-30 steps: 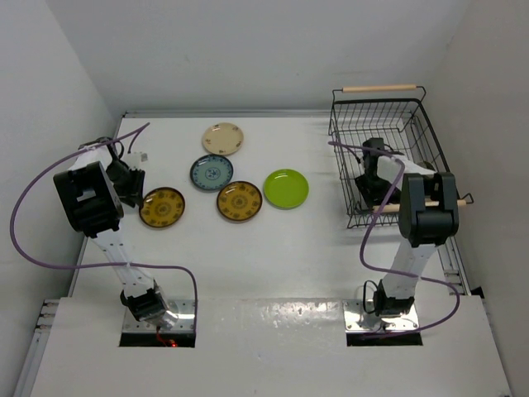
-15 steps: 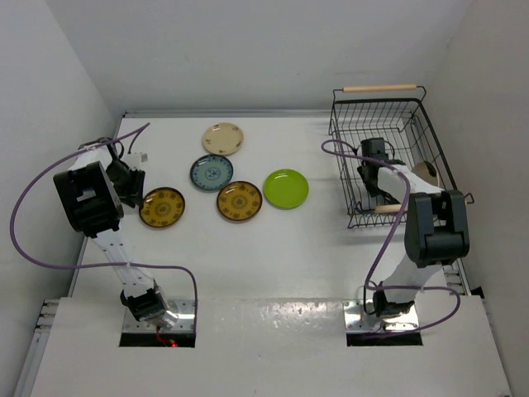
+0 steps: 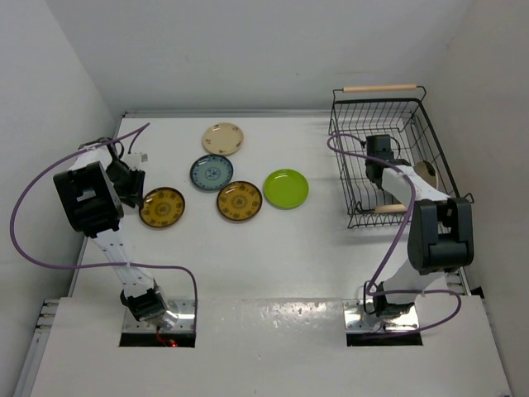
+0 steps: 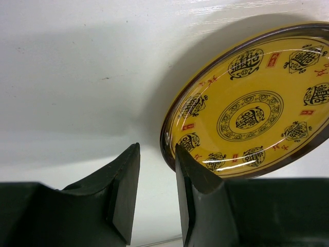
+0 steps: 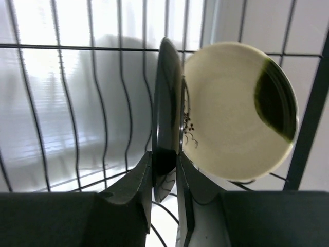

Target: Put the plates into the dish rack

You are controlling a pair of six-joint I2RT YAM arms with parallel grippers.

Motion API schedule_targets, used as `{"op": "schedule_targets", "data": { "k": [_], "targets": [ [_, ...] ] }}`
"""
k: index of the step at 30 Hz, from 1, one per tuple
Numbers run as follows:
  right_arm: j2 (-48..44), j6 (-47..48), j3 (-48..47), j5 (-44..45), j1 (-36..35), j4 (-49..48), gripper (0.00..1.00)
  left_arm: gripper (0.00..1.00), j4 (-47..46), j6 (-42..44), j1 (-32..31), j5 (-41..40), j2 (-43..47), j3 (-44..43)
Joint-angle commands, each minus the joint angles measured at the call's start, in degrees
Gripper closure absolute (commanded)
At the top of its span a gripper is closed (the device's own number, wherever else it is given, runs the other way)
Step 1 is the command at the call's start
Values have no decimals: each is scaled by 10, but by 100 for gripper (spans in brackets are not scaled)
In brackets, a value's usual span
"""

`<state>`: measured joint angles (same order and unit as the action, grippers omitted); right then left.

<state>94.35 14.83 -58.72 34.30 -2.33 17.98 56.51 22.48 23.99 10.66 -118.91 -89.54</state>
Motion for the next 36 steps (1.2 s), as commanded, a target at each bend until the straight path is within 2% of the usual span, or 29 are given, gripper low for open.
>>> {"op": "schedule_targets", "data": {
  "k": [1,9,18,23,26,27,33,36],
  "targets": [
    [-35,-38,-10,-6,14,-3,100,62,6,12,4,5,22,-12],
    [-89,-89,-24,-111,105,23,100,62,1,12,4,6,27,-6],
    [-83,-90,-38,-165,159,45,100,60,-4,17,4,11,15,-1],
    [-62,-79,-45,-191,164,72,100,60,-4,17,4,11,15,-1],
    [-56,-66,-39,-187,166,72,94,60,-4,17,4,6,15,4],
    [-51,-54,-38,-184,167,70,90,60,-4,17,4,6,15,4],
    [-46,-5,-25,-153,167,46,87,60,-4,17,10,1,15,4],
    [-47,10,-29,-140,167,48,79,60,-4,17,10,1,15,4]
  ]
}}
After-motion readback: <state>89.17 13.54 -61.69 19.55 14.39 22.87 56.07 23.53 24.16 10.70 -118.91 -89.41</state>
